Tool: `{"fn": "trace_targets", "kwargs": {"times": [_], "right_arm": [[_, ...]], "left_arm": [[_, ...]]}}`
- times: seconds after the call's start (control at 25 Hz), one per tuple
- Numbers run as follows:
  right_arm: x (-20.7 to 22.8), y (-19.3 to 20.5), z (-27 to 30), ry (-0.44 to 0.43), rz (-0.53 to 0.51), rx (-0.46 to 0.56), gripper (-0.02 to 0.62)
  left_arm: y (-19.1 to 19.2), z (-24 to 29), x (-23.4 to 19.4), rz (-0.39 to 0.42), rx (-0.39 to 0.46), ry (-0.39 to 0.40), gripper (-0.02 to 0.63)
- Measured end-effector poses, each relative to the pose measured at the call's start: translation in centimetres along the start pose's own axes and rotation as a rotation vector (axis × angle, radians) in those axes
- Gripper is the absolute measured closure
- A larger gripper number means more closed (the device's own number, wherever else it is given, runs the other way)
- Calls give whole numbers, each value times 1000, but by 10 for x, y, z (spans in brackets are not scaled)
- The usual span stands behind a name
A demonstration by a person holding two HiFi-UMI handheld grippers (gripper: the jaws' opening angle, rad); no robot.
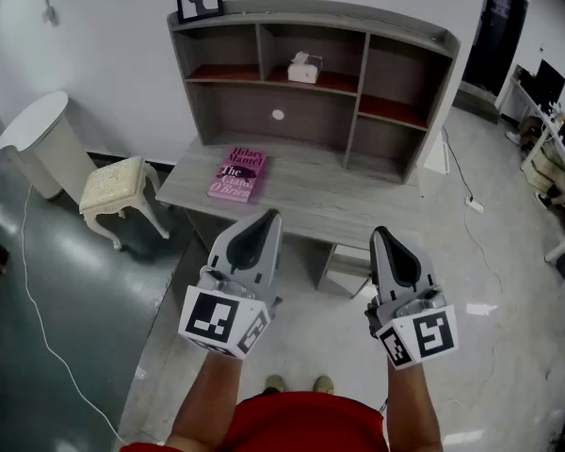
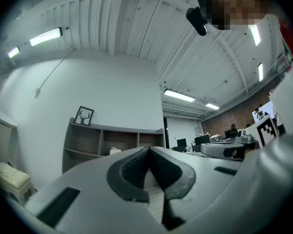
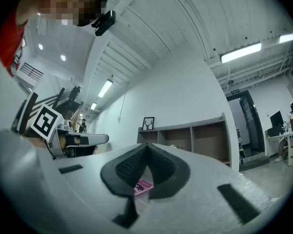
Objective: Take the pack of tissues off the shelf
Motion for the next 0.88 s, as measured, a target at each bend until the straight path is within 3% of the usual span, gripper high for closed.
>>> {"fn": "trace_targets", "kwargs": {"times": [0.52, 0.88], "right_arm": [[-49, 16, 26, 27, -3, -23, 591], [-24, 39, 58, 35, -14, -26, 591]], "left_arm": [[-4, -18, -51, -29, 24, 37, 597], [15, 20, -79, -32, 26, 35, 597]]}}
Point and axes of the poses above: the fingertips, and each gripper's own axes: z forward along the fingers, x to its right, y out of its underside, the point moved 3 cm from there along -z, backward along the fingers, and after that the axes turned 13 degrees about x, right-handed, at the moved point
